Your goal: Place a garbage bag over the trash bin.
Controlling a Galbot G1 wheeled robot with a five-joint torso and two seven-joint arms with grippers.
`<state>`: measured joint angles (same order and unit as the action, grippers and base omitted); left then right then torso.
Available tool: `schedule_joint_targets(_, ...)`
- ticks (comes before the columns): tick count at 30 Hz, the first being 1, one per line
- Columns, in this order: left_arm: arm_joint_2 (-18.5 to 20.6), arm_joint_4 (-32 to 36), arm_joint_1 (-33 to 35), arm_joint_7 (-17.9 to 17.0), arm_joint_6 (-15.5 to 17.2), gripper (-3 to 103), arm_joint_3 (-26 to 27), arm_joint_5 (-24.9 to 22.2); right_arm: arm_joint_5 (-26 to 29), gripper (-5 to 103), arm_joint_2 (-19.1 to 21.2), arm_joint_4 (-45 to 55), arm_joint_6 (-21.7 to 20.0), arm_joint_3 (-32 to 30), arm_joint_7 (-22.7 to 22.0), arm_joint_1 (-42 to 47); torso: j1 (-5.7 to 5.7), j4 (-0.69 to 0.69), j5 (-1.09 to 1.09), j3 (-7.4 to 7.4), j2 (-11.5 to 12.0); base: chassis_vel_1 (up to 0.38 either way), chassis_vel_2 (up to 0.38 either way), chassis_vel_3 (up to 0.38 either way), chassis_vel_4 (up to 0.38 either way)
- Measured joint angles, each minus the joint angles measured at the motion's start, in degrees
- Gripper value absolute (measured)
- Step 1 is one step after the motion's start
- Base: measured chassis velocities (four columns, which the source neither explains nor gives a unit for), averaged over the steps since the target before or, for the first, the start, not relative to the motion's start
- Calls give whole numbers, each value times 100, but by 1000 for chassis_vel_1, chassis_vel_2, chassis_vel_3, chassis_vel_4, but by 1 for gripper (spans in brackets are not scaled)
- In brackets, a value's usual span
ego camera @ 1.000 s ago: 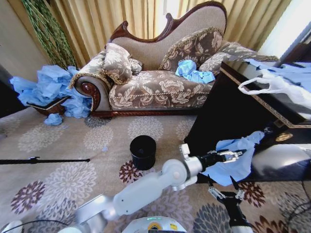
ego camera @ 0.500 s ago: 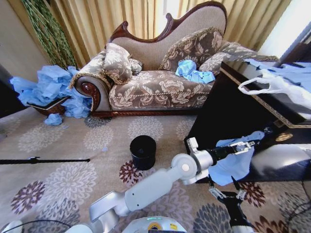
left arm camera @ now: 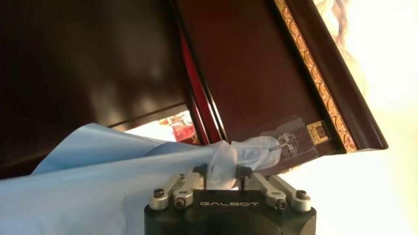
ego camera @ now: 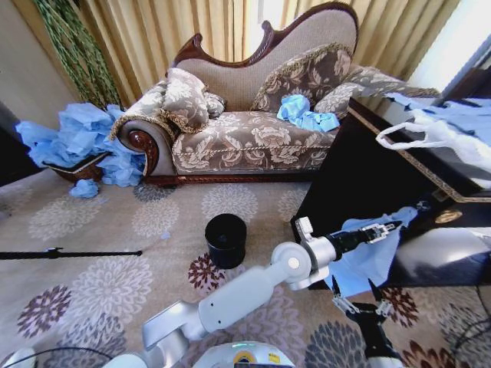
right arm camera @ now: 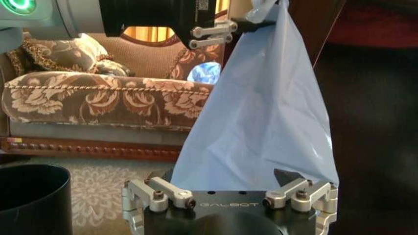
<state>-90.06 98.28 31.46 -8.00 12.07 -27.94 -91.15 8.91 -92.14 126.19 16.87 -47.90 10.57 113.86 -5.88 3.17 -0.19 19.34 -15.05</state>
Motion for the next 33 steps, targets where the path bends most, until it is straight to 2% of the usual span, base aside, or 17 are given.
schedule_joint_targets(2, -28, -19, -1, 13, -6, 21, 17, 1, 5, 100, 0, -2, 0, -12, -5, 1, 0, 0, 0, 0, 0, 0, 0, 0, 0)
schedule_joint_targets(3, -28, -19, -1, 13, -6, 21, 17, 1, 5, 100, 0, -2, 0, -12, -5, 1, 0, 0, 0, 0, 0, 0, 0, 0, 0)
schedule_joint_targets(5, -43, -29, -2, 15, -12, 11, 28, 3, 12, 100, 0, -3, -4, -15, -8, -1, 0, 0, 0, 0, 0, 0, 0, 0, 0)
schedule_joint_targets(6, -43, -29, -2, 15, -12, 11, 28, 3, 12, 100, 0, -3, -4, -15, -8, -1, 0, 0, 0, 0, 0, 0, 0, 0, 0)
schedule_joint_targets(8, -45, -34, 3, 16, -14, 2, 33, 9, 15, 100, 0, 0, -14, -10, -10, -4, 0, 0, 0, 0, 0, 0, 0, 0, 0)
schedule_joint_targets(20, -19, -47, 78, -99, -10, 0, 42, 42, 81, 100, 0, 138, -37, -36, -22, 11, 0, 0, 0, 0, 0, 0, 0, 0, 0)
schedule_joint_targets(30, 192, -70, 176, -342, 25, 0, 56, 136, 215, 100, 0, 403, 1, -76, -7, 152, 0, 0, -1, 0, 0, 0, 0, 0, 0)
schedule_joint_targets(33, 312, -50, 234, -412, 32, 0, 93, 214, 378, 100, 0, 508, 100, -148, 169, 243, 0, 1, -2, 0, 0, 0, 0, 0, 0)
